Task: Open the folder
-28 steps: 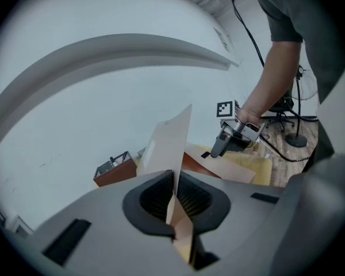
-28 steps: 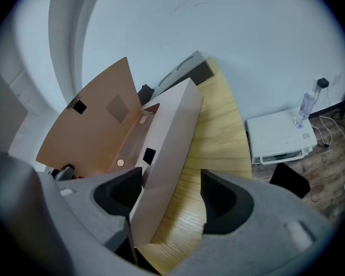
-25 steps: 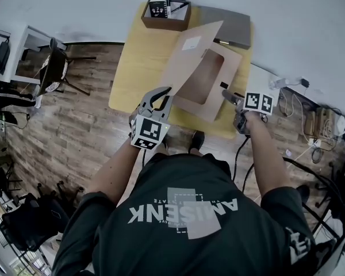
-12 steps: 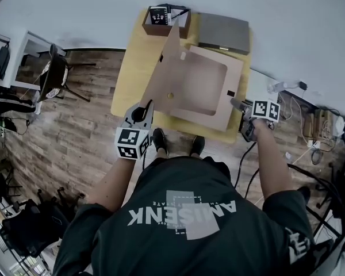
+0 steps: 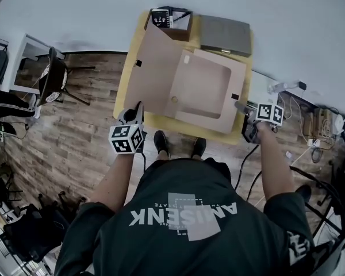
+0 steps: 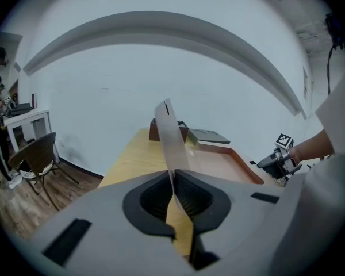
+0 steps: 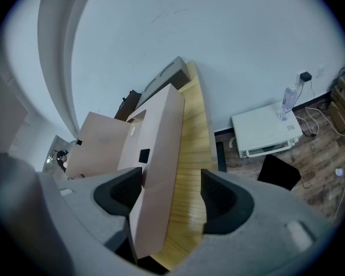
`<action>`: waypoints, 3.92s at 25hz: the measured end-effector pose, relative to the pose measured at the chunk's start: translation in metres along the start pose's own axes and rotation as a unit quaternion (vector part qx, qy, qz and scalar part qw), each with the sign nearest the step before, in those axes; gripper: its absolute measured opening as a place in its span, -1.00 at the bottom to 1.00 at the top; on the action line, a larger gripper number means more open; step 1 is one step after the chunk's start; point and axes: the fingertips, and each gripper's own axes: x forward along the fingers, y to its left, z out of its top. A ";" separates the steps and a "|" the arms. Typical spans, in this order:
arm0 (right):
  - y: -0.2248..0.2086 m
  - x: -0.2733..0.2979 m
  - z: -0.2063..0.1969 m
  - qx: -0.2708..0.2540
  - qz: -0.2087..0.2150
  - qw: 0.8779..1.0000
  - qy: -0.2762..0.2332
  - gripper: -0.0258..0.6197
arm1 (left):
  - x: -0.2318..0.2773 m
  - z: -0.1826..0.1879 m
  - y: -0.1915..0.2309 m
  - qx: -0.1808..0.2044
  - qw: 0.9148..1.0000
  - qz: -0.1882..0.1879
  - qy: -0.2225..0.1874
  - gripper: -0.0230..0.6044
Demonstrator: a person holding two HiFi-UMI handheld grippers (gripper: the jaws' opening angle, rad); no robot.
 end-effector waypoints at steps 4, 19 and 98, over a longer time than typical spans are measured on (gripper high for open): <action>-0.003 0.000 -0.001 0.011 -0.006 1.000 -0.005 0.03 | 0.009 -0.013 0.024 -0.029 0.999 0.025 0.014 -0.82; -0.002 -0.002 -0.003 0.031 -0.048 0.998 -0.020 0.03 | 0.042 -0.056 0.079 -0.030 0.995 0.036 0.092 -0.56; 0.232 -0.167 0.096 -0.247 0.034 0.923 -0.294 -0.39 | -0.025 0.207 -0.104 0.054 0.967 -0.209 -0.134 -0.31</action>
